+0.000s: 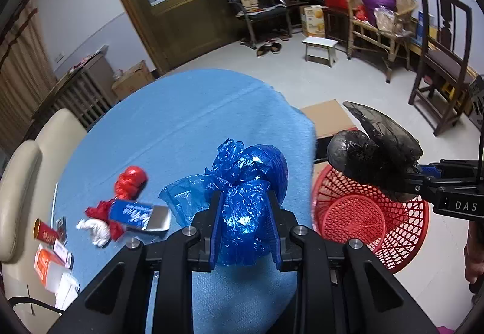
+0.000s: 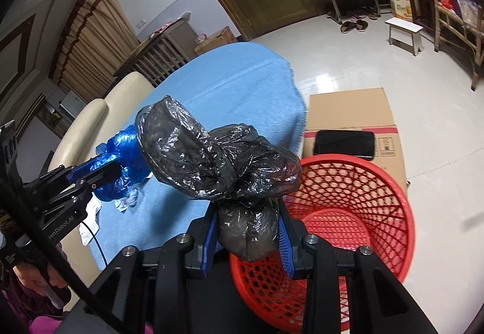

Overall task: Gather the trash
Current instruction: 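Lift and carry both bags toward the red mesh basket with both tools, then open both tools to drop the bags into the red basket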

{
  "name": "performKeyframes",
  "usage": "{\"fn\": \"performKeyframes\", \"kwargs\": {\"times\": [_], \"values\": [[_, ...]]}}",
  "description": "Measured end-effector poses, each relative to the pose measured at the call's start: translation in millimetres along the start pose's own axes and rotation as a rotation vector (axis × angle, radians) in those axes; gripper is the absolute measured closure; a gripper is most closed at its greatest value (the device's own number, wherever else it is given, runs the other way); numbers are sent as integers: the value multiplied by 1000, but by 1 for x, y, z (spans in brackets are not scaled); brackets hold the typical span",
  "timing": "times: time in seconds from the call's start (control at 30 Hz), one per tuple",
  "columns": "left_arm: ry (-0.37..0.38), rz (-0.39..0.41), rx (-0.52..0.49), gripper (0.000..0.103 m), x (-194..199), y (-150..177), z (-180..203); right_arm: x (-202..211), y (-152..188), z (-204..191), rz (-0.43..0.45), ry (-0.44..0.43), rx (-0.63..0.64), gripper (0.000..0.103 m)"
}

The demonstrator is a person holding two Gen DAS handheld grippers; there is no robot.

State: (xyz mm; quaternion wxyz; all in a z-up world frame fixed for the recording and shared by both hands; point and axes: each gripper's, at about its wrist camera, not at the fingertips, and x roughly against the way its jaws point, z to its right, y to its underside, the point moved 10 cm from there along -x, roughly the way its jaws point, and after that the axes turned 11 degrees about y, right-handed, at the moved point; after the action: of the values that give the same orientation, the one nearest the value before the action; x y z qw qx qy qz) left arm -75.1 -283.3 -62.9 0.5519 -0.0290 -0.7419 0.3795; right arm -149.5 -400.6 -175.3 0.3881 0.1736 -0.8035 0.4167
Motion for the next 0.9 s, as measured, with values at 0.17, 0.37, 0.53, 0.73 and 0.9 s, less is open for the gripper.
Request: {"fn": "performKeyframes", "kwargs": {"times": [0.17,0.37,0.53,0.73,0.9], "values": [[83,-14,-37,75,-16,-9,33,1,4,28,-15,22,-25,66],[200,-78,-73,73,-40,-4,72,-1,14,59,-41,48,-65,66],[290,-134,-79,73,-55,6,95,-8,28,74,-86,56,-95,64],[333,-176,-60,63,-65,14,100,-16,41,80,-144,52,-130,57],[328,-164,-19,49,-63,14,86,-17,43,80,-150,38,-158,40]]}}
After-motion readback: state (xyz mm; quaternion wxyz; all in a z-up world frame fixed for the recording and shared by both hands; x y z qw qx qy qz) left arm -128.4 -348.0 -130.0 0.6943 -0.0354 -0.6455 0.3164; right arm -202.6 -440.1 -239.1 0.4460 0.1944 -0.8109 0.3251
